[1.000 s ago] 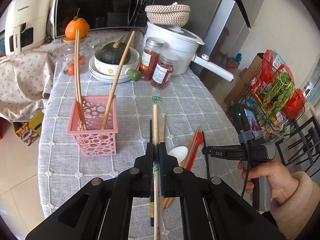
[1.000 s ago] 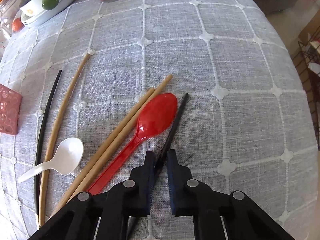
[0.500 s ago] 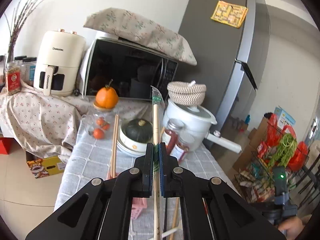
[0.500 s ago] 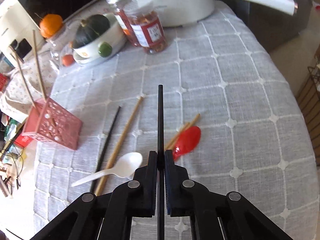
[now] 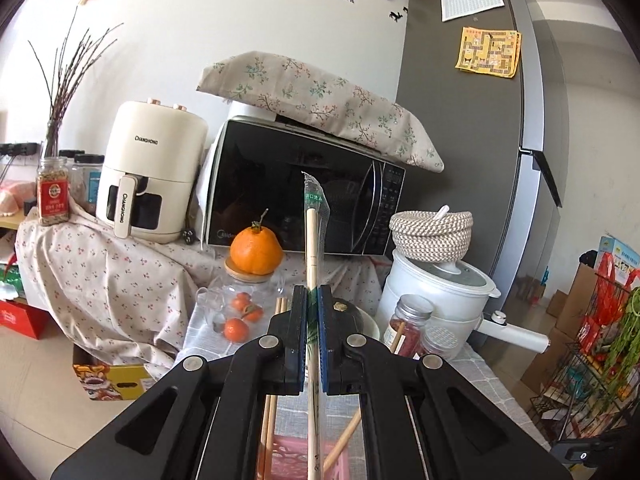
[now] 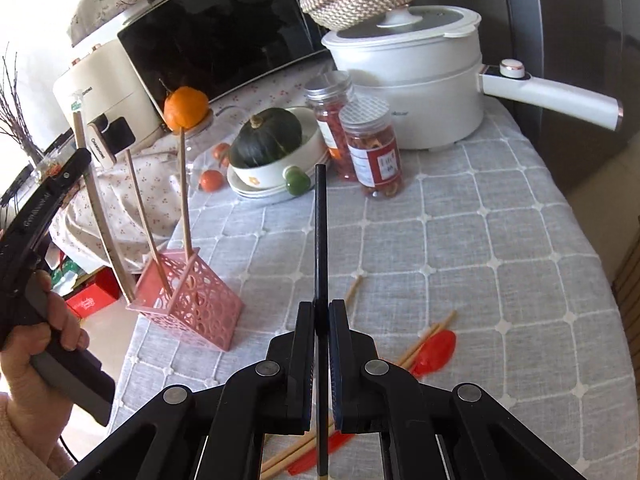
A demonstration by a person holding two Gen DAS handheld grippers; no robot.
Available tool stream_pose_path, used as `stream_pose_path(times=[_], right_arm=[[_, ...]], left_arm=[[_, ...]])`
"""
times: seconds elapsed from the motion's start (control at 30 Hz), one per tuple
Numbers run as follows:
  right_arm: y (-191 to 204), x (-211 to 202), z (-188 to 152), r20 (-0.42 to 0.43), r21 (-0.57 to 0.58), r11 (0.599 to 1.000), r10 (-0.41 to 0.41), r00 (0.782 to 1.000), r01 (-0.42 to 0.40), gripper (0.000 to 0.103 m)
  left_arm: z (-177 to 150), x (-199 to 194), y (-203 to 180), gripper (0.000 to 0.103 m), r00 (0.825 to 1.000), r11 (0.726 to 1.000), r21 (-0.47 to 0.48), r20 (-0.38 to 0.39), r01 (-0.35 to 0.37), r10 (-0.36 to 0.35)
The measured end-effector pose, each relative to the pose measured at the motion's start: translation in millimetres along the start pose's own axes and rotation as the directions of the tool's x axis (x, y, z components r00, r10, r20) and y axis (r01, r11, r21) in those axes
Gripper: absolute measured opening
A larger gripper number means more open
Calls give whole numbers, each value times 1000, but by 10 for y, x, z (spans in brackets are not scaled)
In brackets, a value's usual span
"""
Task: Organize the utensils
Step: 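Drop wrapped chopsticks into the pink holder with left tool while right tool carries black chopstick over, then lower the black chopstick into the pink holder and open the right tool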
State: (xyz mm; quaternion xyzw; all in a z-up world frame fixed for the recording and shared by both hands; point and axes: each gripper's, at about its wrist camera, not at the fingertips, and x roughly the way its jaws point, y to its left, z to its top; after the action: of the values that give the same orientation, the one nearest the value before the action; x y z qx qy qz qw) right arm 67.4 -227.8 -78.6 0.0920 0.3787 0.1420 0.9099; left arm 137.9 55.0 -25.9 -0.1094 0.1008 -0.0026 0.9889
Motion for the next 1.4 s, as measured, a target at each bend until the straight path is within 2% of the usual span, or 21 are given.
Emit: stream_pose_path(times=[0.17, 0.27, 0.33, 0.43, 0.5, 0.6, 0.77, 0.9, 0.93, 1.0, 1.07, 1.13, 1.3, 1.4], right_arm=[[83, 0, 28, 13, -6, 1000, 12, 1000, -12, 5], [141, -46, 46, 28, -15, 1000, 19, 999, -18, 5], [175, -92, 67, 38, -16, 1000, 26, 999, -26, 5], [242, -193, 124, 62, -18, 999, 42, 997, -41, 5], [297, -262, 167, 80, -20, 998, 56, 995, -55, 5], [391, -363, 239, 110, -22, 997, 76, 991, -74, 5], [574, -488, 373, 157, -30, 993, 114, 981, -110, 5], [706, -504, 475, 176, -26, 992, 127, 976, -124, 5], [734, -513, 504, 181, -21, 991, 134, 974, -133, 5], [792, -520, 577, 191, -15, 990, 143, 971, -143, 5], [863, -510, 663, 200, -16, 989, 145, 969, -145, 5], [958, -469, 748, 207, -20, 990, 144, 968, -143, 5], [1207, -157, 878, 156, -40, 991, 129, 979, -125, 5], [1343, 92, 904, 119, -59, 994, 99, 988, -92, 5]], left_arm=[[-149, 144, -46, 5, 1000, 999, 41, -20, -13, 13], [-245, 224, -2, 6, 995, 999, 38, -90, -40, 43], [-265, 287, 41, 7, 986, 999, 16, -165, -34, 36], [-293, 297, 93, 19, 963, 999, -30, -268, -23, 14], [-302, 257, 116, 31, 945, 998, -52, -327, -32, 13], [-277, 143, 108, 36, 913, 998, -44, -408, -32, 12], [-266, -73, 36, 45, 840, 998, 35, -539, -53, 64], [-380, -263, 78, 57, 761, 988, 121, -630, -98, 153], [-417, -317, 103, 57, 752, 985, 140, -638, -98, 165], [-492, -417, 167, 60, 750, 982, 159, -637, -101, 180], [-553, -426, 237, 60, 726, 982, 159, -663, -103, 183], [-585, -423, 301, 60, 714, 984, 151, -680, -89, 169], [-581, -403, 450, 60, 701, 988, 109, -696, -107, 153], [-547, -384, 476, 60, 704, 991, 88, -698, -98, 132]])
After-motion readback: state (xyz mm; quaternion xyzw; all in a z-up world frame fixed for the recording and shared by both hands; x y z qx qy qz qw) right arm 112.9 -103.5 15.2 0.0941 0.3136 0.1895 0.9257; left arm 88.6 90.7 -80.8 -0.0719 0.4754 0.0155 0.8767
